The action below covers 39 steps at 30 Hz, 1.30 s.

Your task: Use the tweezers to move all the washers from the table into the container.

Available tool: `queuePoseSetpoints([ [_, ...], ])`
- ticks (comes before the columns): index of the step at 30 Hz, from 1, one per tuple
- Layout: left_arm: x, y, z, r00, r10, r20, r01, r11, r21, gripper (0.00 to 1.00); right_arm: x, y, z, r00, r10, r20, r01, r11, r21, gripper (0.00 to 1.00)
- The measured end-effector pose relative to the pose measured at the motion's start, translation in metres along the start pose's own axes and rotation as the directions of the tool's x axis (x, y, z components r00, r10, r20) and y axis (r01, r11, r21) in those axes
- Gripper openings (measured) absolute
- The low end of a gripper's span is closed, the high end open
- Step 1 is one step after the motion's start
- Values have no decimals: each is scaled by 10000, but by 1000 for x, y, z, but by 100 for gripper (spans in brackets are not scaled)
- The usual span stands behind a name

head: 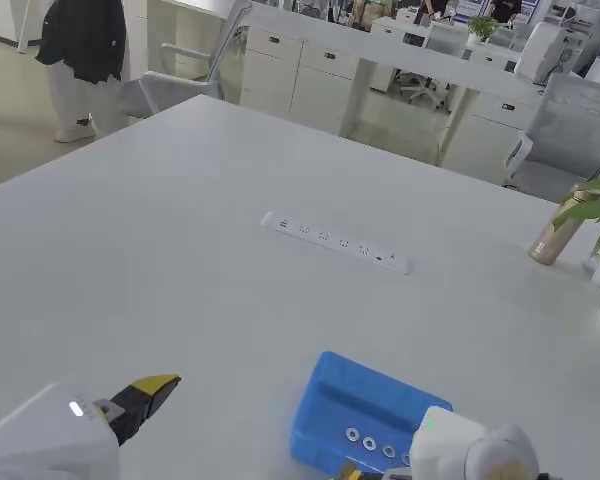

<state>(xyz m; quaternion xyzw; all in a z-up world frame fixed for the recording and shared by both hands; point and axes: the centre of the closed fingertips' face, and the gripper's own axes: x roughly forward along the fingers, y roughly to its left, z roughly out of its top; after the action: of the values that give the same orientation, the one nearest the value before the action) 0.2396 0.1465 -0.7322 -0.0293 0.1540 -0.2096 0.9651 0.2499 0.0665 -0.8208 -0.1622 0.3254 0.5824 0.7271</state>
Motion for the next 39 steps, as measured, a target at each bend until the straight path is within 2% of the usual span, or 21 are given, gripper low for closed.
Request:
queuePoseSetpoints([
  [6, 0, 0, 0, 10000, -3, 13, 3, 10000, 6, 82, 1, 3, -1, 9999, -32, -125, 26, 9991, -419, 3],
  [9, 0, -1, 0, 10000, -19, -24, 19, 10000, 31, 82, 1, 9, -2, 9996, -173, -236, 141, 9915, -1296, 3],
  [12, 0, -1, 0, 10000, -29, -5, 29, 10000, 52, 82, 2, 14, -4, 9989, -224, -419, 120, 9724, -2330, 3],
  [15, 0, -1, 1, 10000, -29, 31, 29, 10000, 12, 82, 3, 14, -6, 9988, -167, -465, 58, 9743, -2250, 2],
  [17, 0, -1, 1, 10000, -35, 29, 35, 10000, 14, 82, 1, 17, -5, 9986, 46, -536, -161, 9766, -2144, 2],
  [22, 0, -1, 1, 10000, -43, 44, 43, 10000, -8, 82, -15, 20, 15, 9997, 245, -10, -242, 9788, -2032, 2],
  [26, 0, -2, 1, 10000, -84, 41, 84, 10000, 2, 82, -28, 5, 32, 9993, -139, 336, 205, 9787, -2041, 2],
  [29, 0, -2, 1, 9999, -107, 28, 107, 9999, -7, 82, -38, -11, 44, 9960, -697, 565, 775, 9855, -1507, 3],
  [32, 0, -2, 1, 9999, -107, 28, 107, 9999, -14, 81, -47, -24, 62, 9882, -962, 1189, 1050, 9920, -703, 3],
  [36, 1, -3, 0, 9999, -158, -6, 158, 9999, -15, 81, -48, -45, 69, 9807, -1366, 1396, 1399, 9901, -141, 3],
  [39, 1, -4, 0, 9997, -242, -37, 242, 9997, -3, 80, -39, -64, 69, 9764, -1623, 1424, 1588, 9867, 359, 3],
])
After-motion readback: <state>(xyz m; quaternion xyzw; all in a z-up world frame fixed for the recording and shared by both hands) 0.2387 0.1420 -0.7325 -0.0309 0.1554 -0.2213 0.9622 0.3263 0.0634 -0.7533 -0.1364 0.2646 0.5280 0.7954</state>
